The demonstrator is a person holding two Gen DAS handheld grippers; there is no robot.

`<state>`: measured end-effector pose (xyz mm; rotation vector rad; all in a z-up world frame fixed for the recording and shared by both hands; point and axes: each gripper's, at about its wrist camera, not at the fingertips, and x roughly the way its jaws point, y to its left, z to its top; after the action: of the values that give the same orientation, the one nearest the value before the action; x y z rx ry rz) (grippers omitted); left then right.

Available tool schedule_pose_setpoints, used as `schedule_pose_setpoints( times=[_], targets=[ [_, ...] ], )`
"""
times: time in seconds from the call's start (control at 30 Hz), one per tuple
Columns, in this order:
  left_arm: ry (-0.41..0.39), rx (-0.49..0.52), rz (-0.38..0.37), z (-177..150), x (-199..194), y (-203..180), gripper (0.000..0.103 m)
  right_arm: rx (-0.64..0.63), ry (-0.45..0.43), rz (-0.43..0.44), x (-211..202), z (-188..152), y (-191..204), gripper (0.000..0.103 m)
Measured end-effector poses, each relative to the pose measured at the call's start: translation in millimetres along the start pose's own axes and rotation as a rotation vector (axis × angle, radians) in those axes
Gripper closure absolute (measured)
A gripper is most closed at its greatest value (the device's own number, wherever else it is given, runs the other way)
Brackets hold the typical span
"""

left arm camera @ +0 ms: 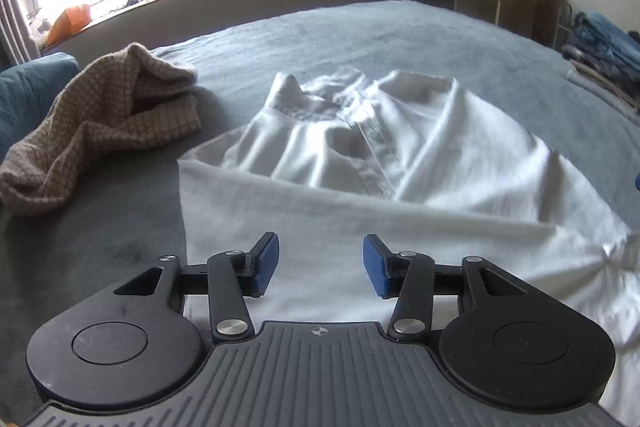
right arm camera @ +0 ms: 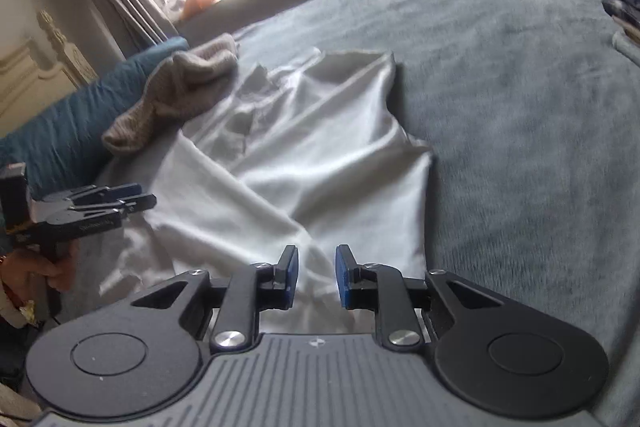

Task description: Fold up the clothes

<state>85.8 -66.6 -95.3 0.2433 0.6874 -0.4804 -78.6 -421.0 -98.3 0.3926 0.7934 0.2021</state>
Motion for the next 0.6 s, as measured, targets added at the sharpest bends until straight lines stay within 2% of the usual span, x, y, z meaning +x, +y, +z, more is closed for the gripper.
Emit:
schedule_pose_setpoints(
  times=[0.13, 0.27, 0.43, 0.5, 0.6],
  targets=[
    [-0.019, -0.112, 0.024, 42.9, 36.7, 25.2, 0.049, -0.075, -0.041, 0.03, 34.4, 59.8, 8.8, 0.081],
    [-0.035, -0.138, 0.028, 78.0, 79.4, 41.8, 0.049, -0.153, -0.032, 0.07, 95.1, 118.6, 19.6, 0.08],
    [-0.011, -0.24, -0.008, 106.8, 135.8, 61.5, 0.043, -0.197, 0.002, 0.101, 181.6, 184.5, 33.5, 0.07],
    [0.01, -0.284, -0.009, 113.4, 156.0, 70.0, 0.043, -0.198, 0.019, 0.09, 219.2, 207.1, 36.5, 0.067],
    [0.044, -0.331, 0.003, 118.9, 180.2, 81.7, 0.043, -0.162, 0.04, 0.027, 267.2, 229.1, 33.6, 0.067]
  ],
)
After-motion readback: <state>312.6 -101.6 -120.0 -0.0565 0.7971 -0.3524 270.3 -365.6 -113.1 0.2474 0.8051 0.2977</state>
